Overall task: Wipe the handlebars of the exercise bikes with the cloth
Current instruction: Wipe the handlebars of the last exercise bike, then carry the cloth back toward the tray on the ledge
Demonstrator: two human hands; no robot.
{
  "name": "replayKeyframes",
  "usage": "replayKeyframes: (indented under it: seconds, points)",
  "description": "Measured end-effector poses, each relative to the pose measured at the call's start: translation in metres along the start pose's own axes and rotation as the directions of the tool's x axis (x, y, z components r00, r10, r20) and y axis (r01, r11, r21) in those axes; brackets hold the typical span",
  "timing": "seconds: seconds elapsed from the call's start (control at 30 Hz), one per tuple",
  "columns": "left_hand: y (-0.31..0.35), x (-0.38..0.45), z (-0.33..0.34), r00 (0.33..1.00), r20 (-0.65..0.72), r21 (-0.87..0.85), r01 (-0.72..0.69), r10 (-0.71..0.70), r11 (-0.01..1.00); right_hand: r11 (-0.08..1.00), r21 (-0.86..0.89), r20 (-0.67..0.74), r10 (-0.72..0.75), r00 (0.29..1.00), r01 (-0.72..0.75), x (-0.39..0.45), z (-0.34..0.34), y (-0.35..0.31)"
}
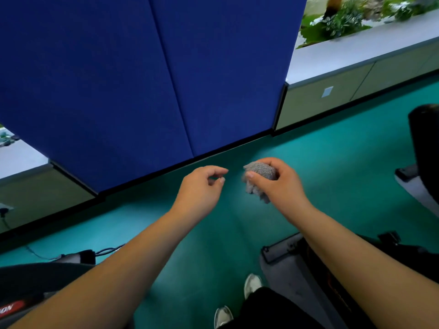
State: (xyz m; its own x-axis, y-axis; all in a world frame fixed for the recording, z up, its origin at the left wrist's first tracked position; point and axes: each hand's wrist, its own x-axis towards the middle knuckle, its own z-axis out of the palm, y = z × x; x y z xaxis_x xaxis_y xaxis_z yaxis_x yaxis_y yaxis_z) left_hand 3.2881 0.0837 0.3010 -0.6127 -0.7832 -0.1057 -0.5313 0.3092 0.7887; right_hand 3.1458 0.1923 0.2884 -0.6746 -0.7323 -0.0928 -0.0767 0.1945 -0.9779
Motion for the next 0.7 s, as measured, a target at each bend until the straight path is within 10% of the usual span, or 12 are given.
replayKeyframes:
  seconds: [0.3,0.7]
  points:
    - [-0.031,0.110,0.025,0.955,0.286,0.669,-0.260,0.082,0.696,0.936,-0.329,-0.122,0.084,0.989,-0.120,0.088,-0.025,0.050]
    - [-0.006,0.236,0.074,0.823,0.560,0.696,-0.530,0.095,0.485,0.896,-0.368,-0.332,0.121,0.935,-0.247,0.173,-0.063,0.070]
